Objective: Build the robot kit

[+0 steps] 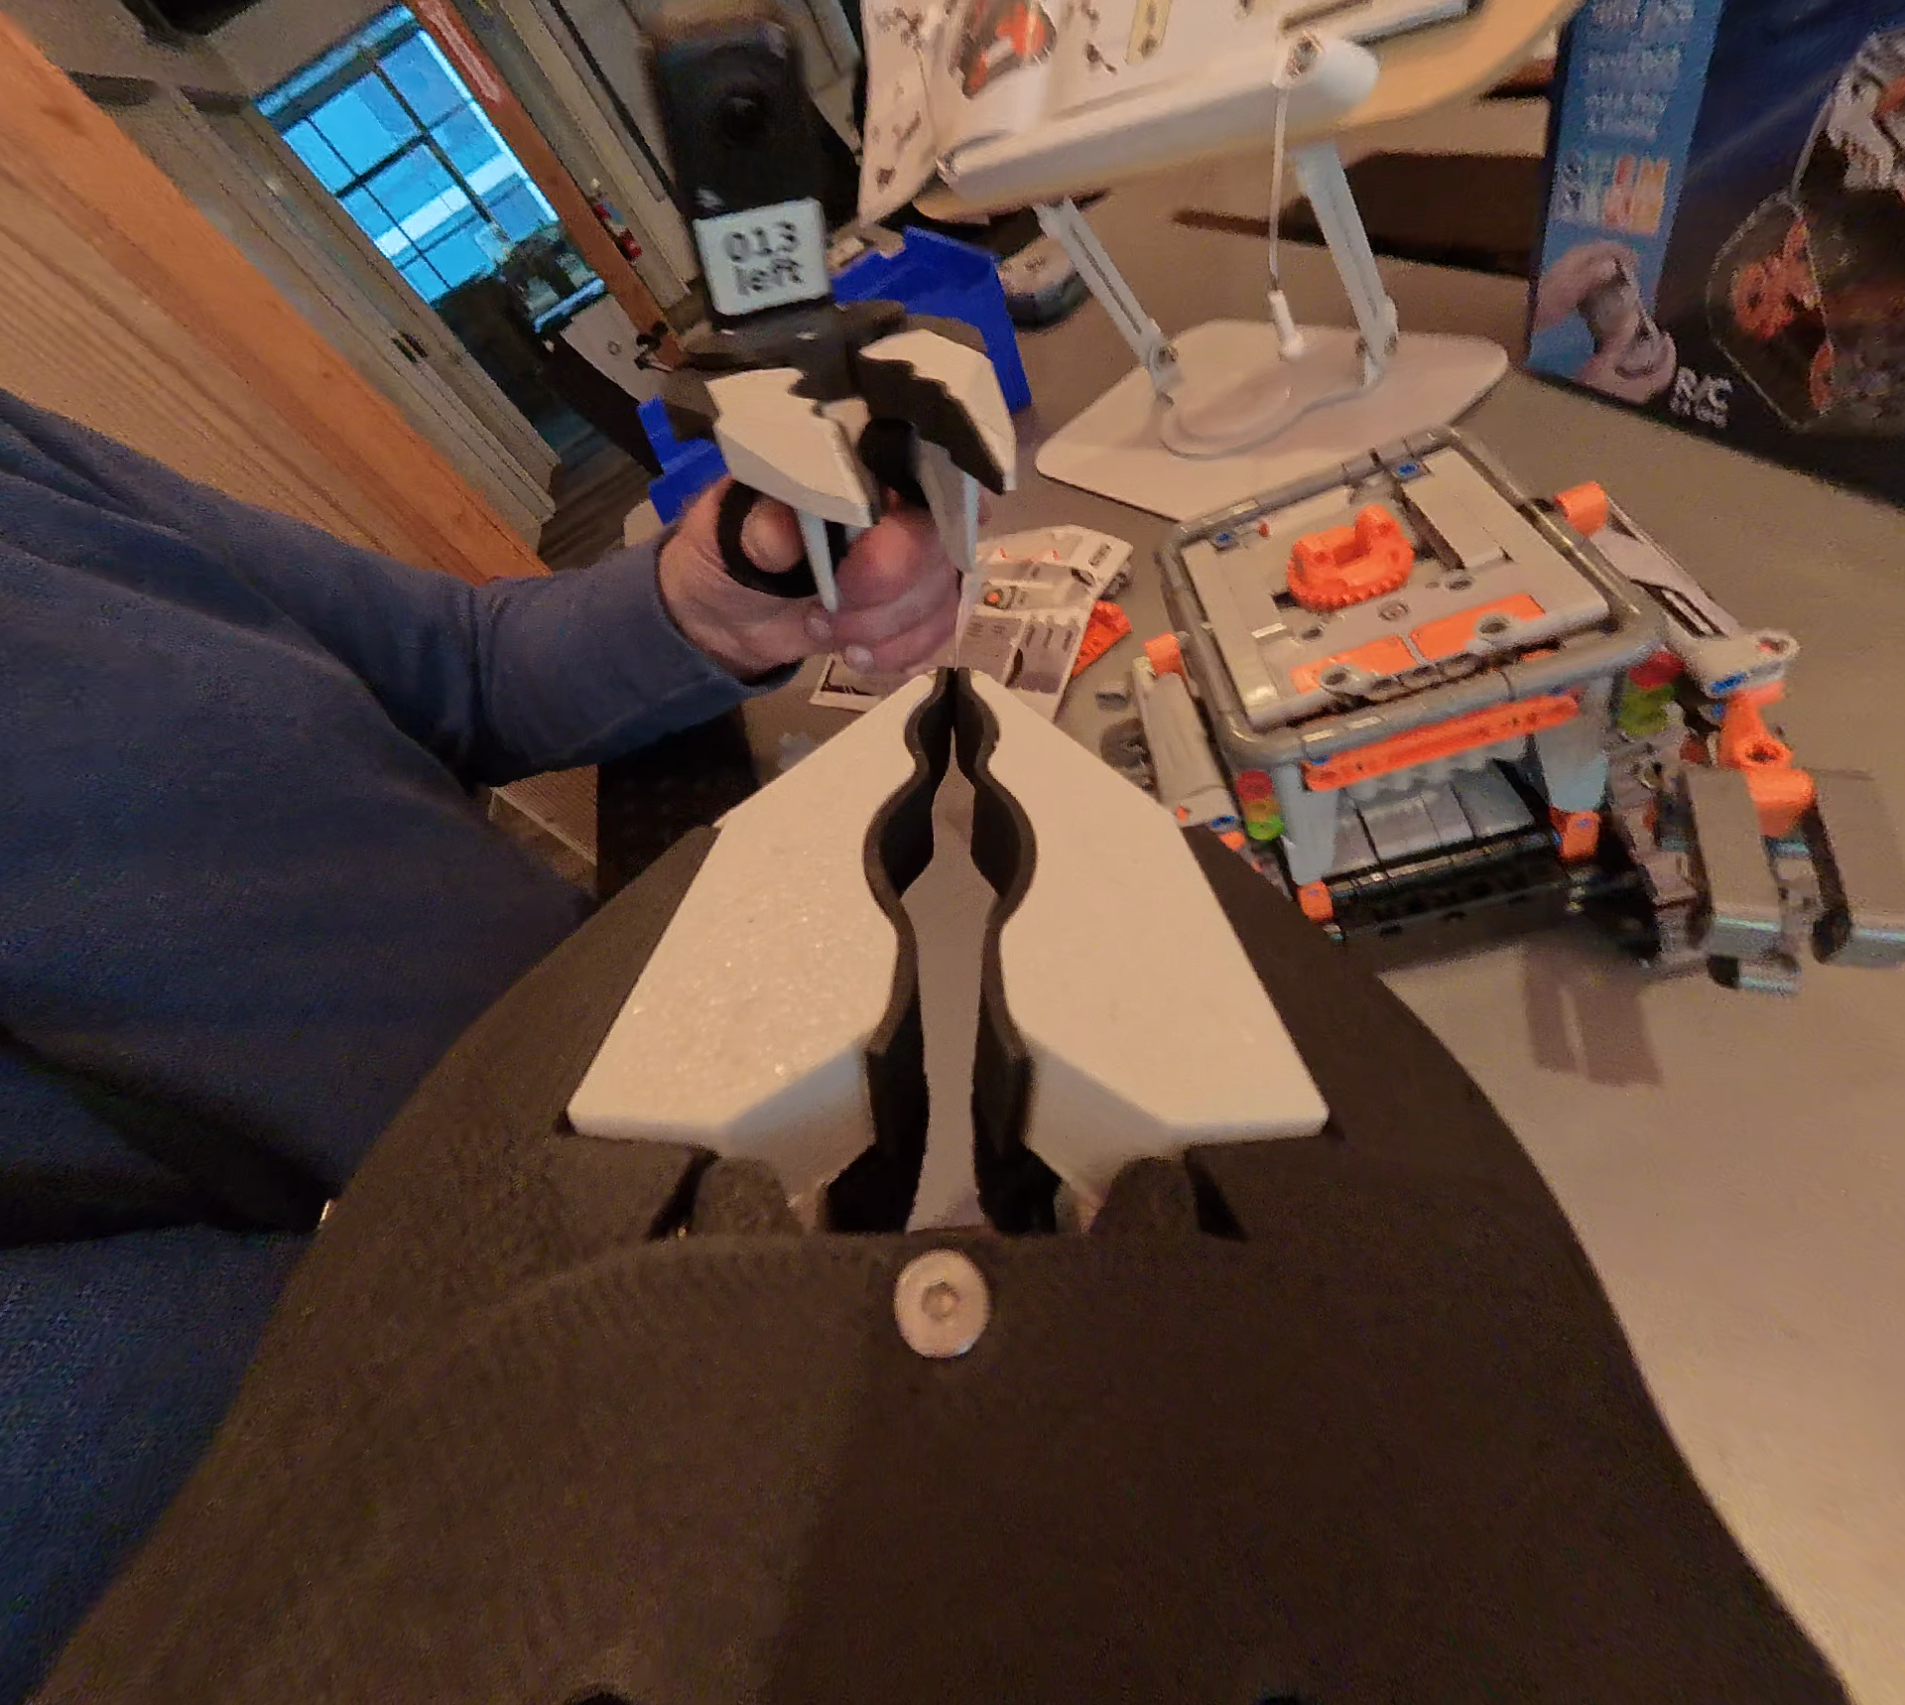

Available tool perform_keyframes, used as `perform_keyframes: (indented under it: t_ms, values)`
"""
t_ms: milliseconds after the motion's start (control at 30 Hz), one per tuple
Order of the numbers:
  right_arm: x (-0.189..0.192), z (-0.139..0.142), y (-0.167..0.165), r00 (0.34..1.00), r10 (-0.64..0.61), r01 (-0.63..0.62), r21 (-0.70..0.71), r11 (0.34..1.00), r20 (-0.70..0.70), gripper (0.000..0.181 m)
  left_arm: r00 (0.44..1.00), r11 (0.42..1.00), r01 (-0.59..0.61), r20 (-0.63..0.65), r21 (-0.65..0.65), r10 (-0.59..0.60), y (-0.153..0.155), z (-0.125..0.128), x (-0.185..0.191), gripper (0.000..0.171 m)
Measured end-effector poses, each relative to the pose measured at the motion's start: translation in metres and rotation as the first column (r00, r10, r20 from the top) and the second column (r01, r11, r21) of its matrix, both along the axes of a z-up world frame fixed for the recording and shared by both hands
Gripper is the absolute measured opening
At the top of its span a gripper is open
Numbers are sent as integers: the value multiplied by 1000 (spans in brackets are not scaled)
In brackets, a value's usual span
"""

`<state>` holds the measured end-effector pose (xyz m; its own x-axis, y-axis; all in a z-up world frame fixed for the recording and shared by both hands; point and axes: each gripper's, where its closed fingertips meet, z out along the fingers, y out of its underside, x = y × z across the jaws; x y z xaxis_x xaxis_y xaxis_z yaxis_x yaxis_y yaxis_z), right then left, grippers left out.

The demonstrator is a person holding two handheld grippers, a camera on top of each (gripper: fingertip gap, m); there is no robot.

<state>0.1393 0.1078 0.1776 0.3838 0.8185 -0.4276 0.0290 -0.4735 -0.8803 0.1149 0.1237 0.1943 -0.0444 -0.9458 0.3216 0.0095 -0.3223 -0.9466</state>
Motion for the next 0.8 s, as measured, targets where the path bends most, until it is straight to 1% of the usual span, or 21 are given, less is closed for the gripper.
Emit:
perform_keyframes:
  t_ms: [67,200,300,367,467,567,633,800]
  values:
    - [0,-11,5,999,18,-16,-52,999,41,0,996,994,-34,-76,105,42,4,-11,1,26]
    - [-2,-31,12,994,63,-49,-153,987,86,0,981,952,-60,-156,301,111,3,-27,4,23]
    - [-1,-41,16,991,74,-51,-202,978,109,0,964,883,-47,-210,467,162,-3,-38,9,25]
    - [0,-46,19,990,79,-50,-227,973,117,0,948,835,-39,-244,549,204,-5,-46,13,25]
    - [0,-51,22,987,90,-53,-263,963,131,0,933,798,6,-291,602,212,-11,-61,20,22]
    - [1,-54,26,988,82,-43,-283,958,128,0,920,761,0,-299,648,254,-10,-68,22,22]
    - [0,-56,27,989,83,-43,-298,954,122,0,917,749,-18,-288,662,276,-9,-68,23,22]
    - [-2,-57,29,991,78,-41,-307,951,111,0,900,726,-21,-303,688,313,-4,-76,24,23]
